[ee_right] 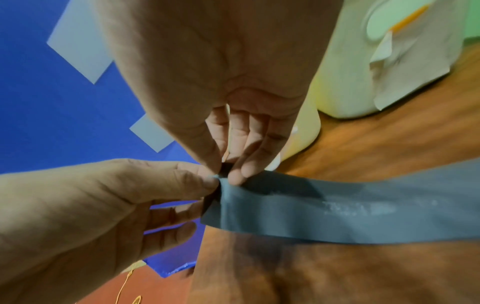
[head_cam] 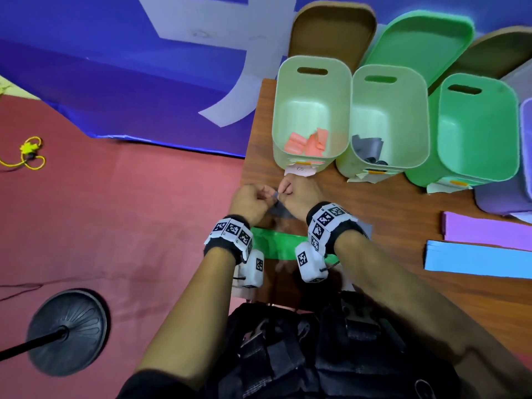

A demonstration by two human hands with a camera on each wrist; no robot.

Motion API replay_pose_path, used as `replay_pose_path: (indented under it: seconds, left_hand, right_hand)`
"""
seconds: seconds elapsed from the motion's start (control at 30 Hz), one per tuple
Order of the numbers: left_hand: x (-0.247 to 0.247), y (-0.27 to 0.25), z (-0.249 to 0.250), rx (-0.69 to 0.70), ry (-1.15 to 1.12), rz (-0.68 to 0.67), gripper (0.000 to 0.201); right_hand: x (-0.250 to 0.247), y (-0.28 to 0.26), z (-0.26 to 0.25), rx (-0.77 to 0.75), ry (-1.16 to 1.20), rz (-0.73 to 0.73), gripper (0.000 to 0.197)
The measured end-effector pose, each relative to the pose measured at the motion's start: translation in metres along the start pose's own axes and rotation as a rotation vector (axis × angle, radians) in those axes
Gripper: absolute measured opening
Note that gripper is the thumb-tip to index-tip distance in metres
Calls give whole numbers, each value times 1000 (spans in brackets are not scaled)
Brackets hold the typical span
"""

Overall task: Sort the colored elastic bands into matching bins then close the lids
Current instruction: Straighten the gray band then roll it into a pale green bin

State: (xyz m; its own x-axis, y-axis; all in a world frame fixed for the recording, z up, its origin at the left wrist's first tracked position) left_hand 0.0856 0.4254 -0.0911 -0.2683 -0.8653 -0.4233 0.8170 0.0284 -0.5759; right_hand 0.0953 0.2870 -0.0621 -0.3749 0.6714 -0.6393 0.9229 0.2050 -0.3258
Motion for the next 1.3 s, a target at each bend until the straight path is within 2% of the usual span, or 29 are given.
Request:
replay_pose_path:
  seconds: [0.13,0.2,0.37,0.6,0.83,1.1,1.3]
  left_hand:
    - [8,-6,46,103,-41,-70,12]
    - [13,-8,71,159,-53,-80,13]
    - [31,-16,128,272,-18,-87,14]
    - [53,-38,195,397,42,-42,18]
    - [55,-63,261,548,-46,-14,21]
    - [39,-83,333,662,-74,26,15]
    - [32,-93,368,660,-113,-19,9]
  right_hand:
    - [-41,-7,1,6,31,76,17]
    - [-64,-14,3,26,53,143,13]
    - [-115,-31,10,4,102,294,17]
    - [-181,-61,20,-10,167,490,17]
    - [-239,-77,13,-106,301,630,18]
    - [-299,-78,-8,-209,401,717,17]
    - [-341,-69,-23,-228,343,653,10]
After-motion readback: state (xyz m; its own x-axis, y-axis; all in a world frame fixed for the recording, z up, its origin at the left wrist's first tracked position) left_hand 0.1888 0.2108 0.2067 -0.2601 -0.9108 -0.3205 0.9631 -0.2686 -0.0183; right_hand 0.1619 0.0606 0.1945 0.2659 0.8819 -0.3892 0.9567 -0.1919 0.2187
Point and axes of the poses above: each hand's wrist, its own y-axis towards the middle knuckle, its own x-axis out of the palm, z = x × y, the point moved 6 cm from there along y, towards the middle knuckle, and after that the axes turned 10 degrees about -x, right-handed, at the moved point
